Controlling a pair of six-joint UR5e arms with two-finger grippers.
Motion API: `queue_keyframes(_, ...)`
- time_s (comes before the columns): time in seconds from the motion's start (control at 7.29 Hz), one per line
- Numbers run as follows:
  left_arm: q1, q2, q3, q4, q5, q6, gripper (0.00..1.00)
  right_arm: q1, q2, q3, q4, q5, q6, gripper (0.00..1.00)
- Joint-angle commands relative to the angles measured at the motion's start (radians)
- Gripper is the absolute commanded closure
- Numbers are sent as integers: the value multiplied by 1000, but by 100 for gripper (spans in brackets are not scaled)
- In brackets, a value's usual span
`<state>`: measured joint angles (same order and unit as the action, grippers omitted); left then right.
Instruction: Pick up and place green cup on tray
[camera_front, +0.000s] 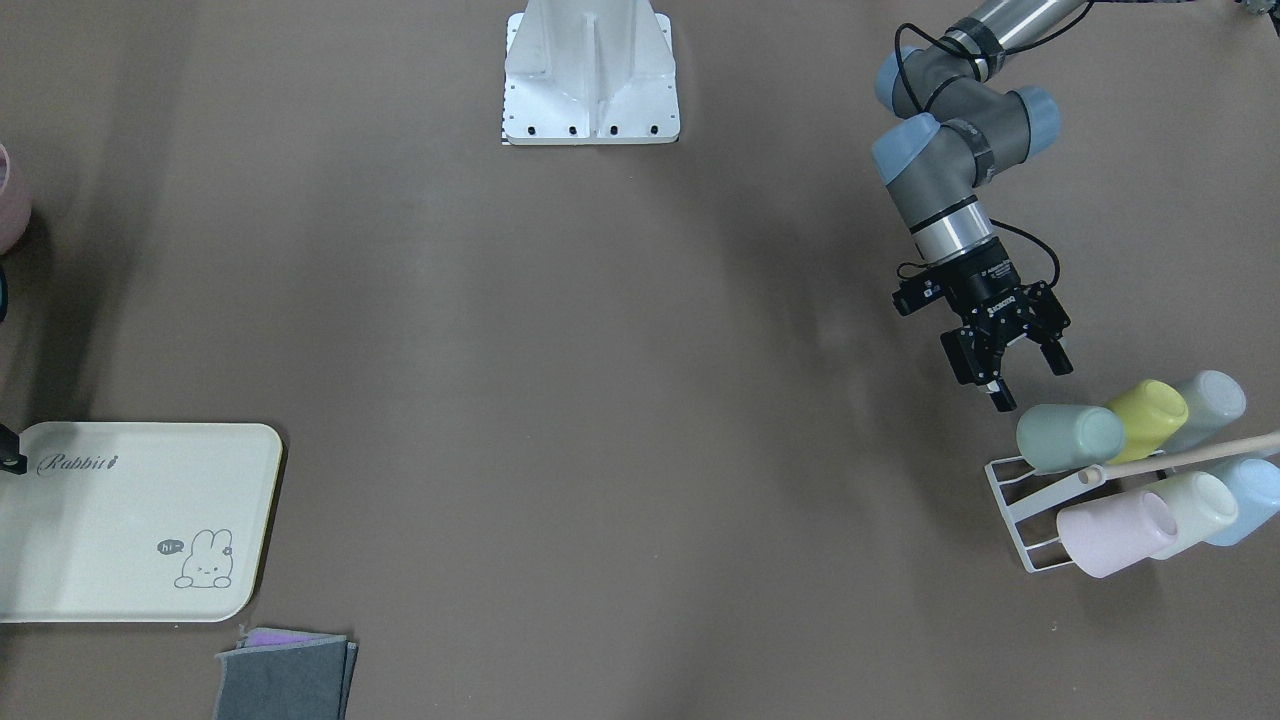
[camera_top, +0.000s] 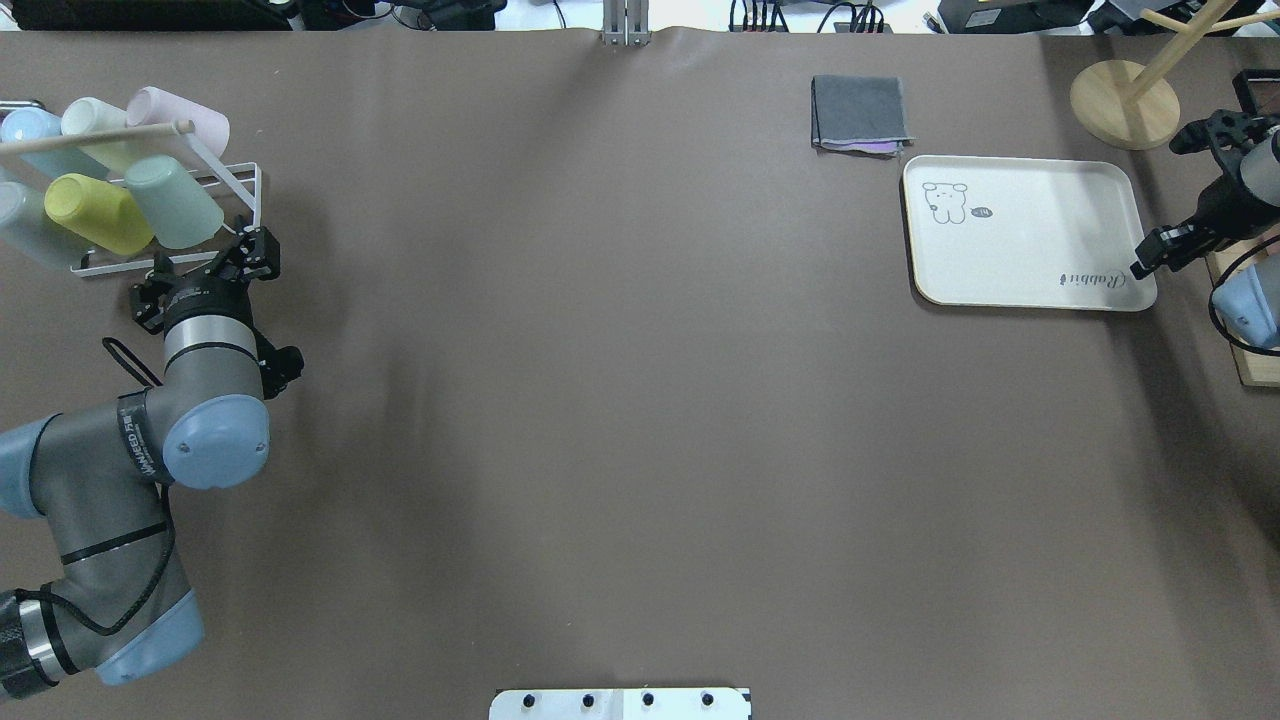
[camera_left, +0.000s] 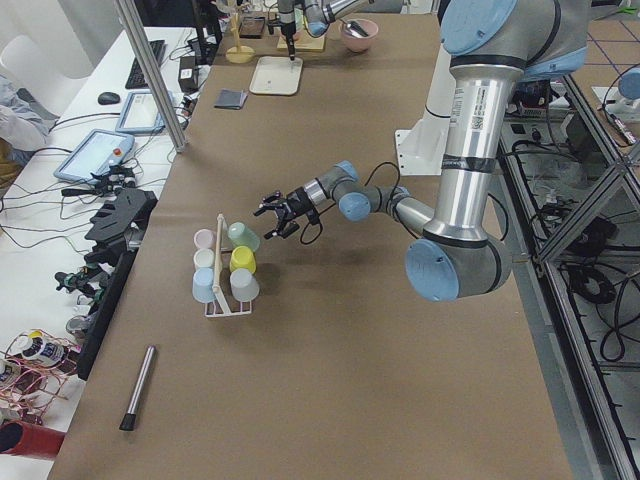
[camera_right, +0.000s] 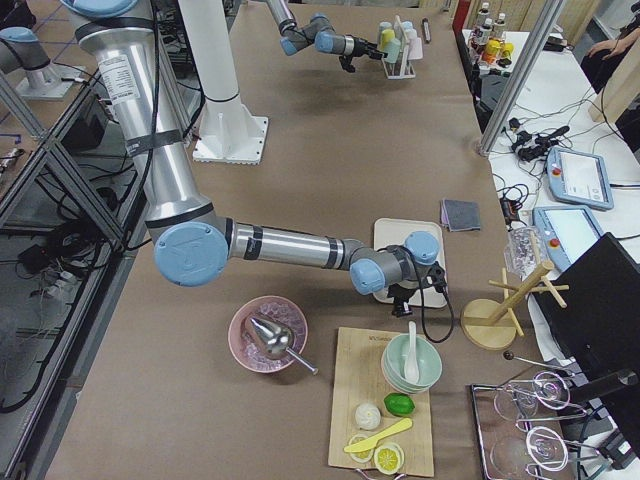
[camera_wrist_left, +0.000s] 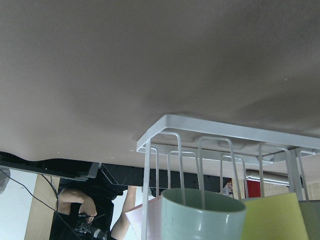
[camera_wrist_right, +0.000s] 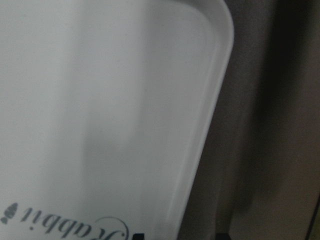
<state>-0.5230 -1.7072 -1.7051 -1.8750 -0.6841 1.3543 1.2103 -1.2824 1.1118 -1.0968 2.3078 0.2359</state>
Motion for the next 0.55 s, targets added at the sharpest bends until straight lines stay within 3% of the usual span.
queue_keyframes(0.0, -6, 8, 42, -51, -2, 0, 3, 0, 0, -1, 1, -1, -1, 51)
queue_keyframes(0.27, -11, 6, 77, -85, -5, 0, 3, 0, 3, 0, 2, 1, -1, 72)
queue_keyframes(0.41, -14, 1, 85, -90, -5, 21, 3, -3, 3, -3, 2, -1, -1, 72)
